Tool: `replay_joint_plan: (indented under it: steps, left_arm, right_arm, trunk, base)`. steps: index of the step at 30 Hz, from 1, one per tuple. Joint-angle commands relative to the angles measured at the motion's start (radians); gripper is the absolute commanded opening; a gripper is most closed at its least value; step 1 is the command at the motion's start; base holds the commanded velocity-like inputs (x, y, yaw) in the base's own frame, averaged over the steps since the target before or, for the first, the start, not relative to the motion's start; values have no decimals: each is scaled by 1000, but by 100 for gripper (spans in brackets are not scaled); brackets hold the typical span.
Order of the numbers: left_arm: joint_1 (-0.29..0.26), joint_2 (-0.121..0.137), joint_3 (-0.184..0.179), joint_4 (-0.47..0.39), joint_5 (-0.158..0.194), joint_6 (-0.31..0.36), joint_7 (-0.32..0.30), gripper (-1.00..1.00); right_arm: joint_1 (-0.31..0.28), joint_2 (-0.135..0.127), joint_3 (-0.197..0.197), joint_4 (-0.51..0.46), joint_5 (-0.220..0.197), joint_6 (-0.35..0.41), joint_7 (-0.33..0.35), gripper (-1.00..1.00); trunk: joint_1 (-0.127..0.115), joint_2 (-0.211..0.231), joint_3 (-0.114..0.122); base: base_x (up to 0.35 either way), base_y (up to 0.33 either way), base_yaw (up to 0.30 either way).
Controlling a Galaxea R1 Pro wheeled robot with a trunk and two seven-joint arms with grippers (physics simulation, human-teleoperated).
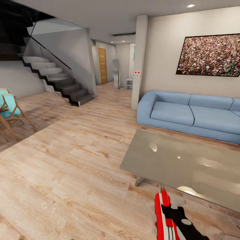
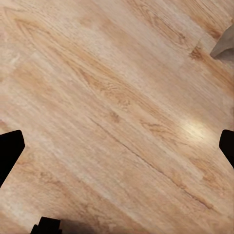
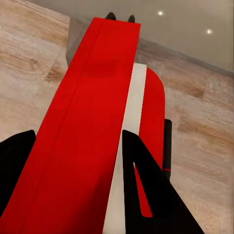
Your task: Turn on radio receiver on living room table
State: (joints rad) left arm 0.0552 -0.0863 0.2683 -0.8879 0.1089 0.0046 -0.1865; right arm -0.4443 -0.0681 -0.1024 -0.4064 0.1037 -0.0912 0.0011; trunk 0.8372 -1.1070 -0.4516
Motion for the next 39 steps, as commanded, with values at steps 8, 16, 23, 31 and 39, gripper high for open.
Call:
replay_joint_plan:
  steps: [8,16,23,31,39]
  left_arm:
    - [0,1,0,0,0,0,1,100]
    - [0,-1,0,0,-1,0,2,100]
    - [0,-1,0,1,-1,0,2,100]
    - [0,-1,0,0,0,0,1,100]
    - [0,-1,2,0,0,-2,1,100]
  right_arm:
    - [-1,-1,-5,18,4,-22,0,-100]
    - [-1,-1,0,19,5,-21,-5,-100]
    - [-1,-1,3,19,7,-21,-12,-100]
    - [-1,0,3,20,5,-20,-11,-100]
    - [-1,0,-3,20,2,-21,-3,-100]
  trunk:
    - [0,0,0]
    - [0,0,0]
    - [0,0,0]
    - [0,0,0]
    - [0,0,0]
  base:
    - [0,0,0]
    - [0,0,0]
    - [0,0,0]
    - [0,0,0]
    - [0,0,0]
